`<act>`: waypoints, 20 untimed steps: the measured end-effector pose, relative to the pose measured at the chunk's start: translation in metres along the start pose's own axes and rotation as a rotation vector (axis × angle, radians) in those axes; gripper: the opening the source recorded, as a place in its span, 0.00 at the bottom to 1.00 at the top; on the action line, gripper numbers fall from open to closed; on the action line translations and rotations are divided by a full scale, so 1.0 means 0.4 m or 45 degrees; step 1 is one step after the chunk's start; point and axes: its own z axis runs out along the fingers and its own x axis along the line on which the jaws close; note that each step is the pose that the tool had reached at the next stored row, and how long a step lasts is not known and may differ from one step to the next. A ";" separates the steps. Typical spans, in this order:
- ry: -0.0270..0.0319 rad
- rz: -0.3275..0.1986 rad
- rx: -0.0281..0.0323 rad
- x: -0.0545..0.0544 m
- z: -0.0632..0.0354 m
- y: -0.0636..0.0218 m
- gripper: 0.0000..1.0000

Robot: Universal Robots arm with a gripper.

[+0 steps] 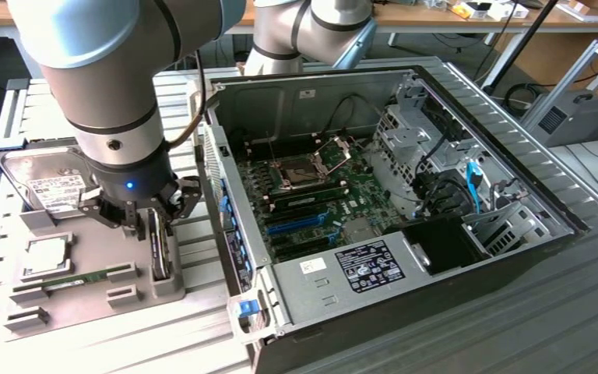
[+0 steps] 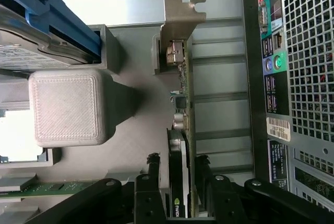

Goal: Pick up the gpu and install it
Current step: 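Pick up the gpu and move the gpu toward the slot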

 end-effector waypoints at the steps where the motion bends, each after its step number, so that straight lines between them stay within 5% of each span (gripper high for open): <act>1: 0.0001 0.000 0.0001 0.000 0.000 0.000 0.35; 4: 0.0001 0.000 0.0001 0.000 0.000 0.000 0.27; 13: 0.0001 -0.002 0.0000 0.000 0.000 0.000 0.27; 20: 0.0029 -0.064 -0.0012 0.000 0.000 0.000 0.27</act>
